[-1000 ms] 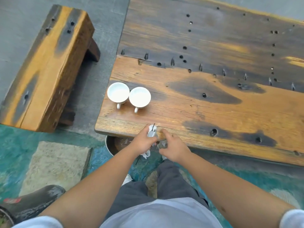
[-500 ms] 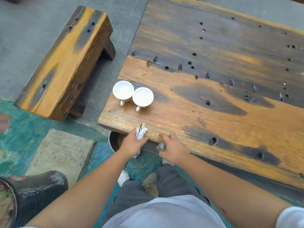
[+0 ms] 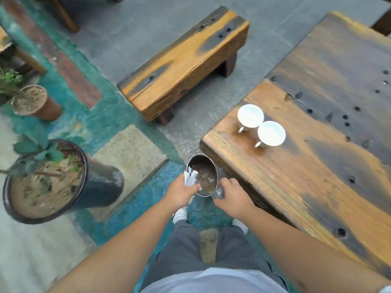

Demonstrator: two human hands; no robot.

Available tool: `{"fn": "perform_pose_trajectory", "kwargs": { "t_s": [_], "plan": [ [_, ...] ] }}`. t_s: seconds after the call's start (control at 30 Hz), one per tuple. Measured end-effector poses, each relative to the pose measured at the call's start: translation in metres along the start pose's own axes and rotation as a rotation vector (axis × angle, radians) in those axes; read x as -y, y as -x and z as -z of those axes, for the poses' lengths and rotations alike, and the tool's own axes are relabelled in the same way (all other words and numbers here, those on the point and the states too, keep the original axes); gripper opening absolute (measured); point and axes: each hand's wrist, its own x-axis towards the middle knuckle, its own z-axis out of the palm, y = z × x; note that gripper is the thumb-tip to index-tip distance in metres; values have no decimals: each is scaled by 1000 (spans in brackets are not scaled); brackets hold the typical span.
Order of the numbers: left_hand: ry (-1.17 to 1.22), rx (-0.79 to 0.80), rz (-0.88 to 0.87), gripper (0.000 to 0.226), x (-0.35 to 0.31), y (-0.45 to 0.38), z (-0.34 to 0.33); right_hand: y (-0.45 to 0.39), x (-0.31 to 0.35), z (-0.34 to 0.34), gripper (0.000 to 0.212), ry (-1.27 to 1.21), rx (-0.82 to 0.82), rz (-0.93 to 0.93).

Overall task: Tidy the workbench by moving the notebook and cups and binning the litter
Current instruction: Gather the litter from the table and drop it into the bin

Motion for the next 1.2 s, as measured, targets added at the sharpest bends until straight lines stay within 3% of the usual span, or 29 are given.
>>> {"fn": "perform_pose_trajectory", "kwargs": {
  "t_s": [0.07,0.37,0.5,0.67,0.77,0.9,1.03,1.2],
  "plan": [
    [23,10,8,18,14,-14,6,-15,5,-13,42,-48,-9,-24],
    [80,73,148,21,85,-146,-22,-131,-33,-95,48,-244,-90,-251],
    [249,97,189,23,129,-212,-58,-193,-61,-141,49,-317,-98,-359],
    [515,59,313,2,184,-287,-112,-266,-81,-200,26,-876,-66,-569],
    [607,0,362,12,206,-333,-138,-308,-99,-233,25,-1007,-84,-659],
    [572,-35,407,39,227,-389,-165,-349,-129,-274,18,-995,-98,-714],
    [447,-64,428,40,246,-425,-198,-385,-156,-301,22,-1074,-130,-758],
    [595,-136,593,38,263,-446,-217,-413,-178,-317,23,-1117,-131,-815]
  ]
}}
